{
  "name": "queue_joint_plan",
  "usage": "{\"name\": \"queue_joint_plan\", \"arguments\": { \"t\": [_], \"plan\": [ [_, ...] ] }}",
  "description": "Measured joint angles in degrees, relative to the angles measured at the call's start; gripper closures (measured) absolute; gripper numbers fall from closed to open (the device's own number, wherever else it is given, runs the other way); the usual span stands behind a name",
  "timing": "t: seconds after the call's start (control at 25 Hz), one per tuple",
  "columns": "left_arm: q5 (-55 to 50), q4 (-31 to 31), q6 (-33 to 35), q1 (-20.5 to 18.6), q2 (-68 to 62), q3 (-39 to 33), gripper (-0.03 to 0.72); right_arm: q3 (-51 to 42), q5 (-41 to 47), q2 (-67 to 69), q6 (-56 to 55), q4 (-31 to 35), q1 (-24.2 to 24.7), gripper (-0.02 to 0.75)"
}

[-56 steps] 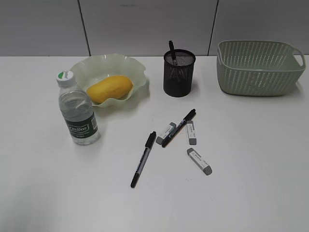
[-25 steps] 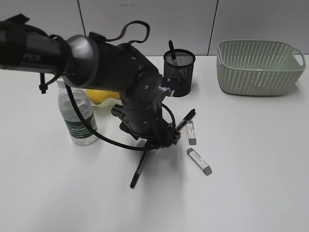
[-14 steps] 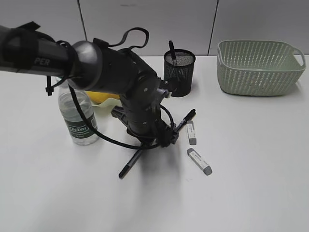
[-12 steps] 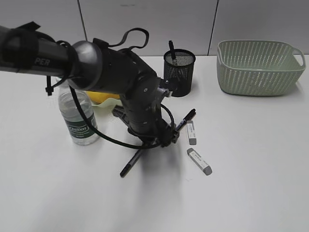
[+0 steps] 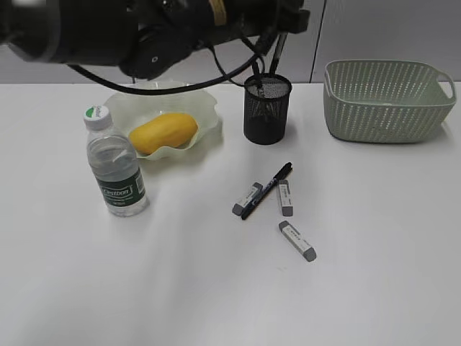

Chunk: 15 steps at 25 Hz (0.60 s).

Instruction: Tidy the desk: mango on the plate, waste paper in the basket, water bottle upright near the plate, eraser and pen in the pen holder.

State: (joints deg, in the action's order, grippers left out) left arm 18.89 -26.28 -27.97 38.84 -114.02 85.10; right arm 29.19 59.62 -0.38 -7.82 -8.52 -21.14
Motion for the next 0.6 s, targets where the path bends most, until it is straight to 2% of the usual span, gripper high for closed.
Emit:
{"name": "queue_joint_plan", "arguments": {
  "t": [0.12, 0.2, 0.36, 0.6],
  "plan": [
    [15.98, 0.24, 1.85, -4.14, -5.87, 0.63, 0.588, 0.00, 0.00, 0.00, 0.00, 0.00, 0.00, 0.296],
    [21.24, 1.24, 3.40, -5.91, -10.25, 1.51, 0.588, 0.00, 0.00, 0.00, 0.00, 0.00, 0.00, 0.325],
    [23.31, 2.00, 4.67, -6.69, -15.93, 4.98, 0.589, 0.00, 0.00, 0.00, 0.00, 0.00, 0.00, 0.386],
    [23.08, 2.23, 4.82, -6.59, -20.12, 10.81, 0.591, 0.00, 0.00, 0.00, 0.00, 0.00, 0.00, 0.420]
  ]
}}
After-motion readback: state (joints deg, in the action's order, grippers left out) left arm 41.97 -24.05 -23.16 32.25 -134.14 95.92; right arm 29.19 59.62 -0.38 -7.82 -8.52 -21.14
